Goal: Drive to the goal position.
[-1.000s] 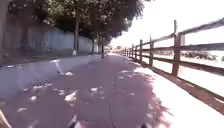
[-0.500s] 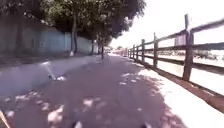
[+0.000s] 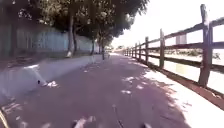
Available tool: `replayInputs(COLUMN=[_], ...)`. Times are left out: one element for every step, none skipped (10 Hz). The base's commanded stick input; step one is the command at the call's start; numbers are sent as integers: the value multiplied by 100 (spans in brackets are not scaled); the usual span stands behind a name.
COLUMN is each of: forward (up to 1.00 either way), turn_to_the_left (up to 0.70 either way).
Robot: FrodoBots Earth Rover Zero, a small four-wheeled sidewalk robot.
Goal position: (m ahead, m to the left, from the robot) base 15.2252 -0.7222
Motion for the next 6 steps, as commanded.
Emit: replayInputs(forward=[85,85,85,85,85,85], turn_to_the_left=[-2,-22,-34,-34,-18,0])
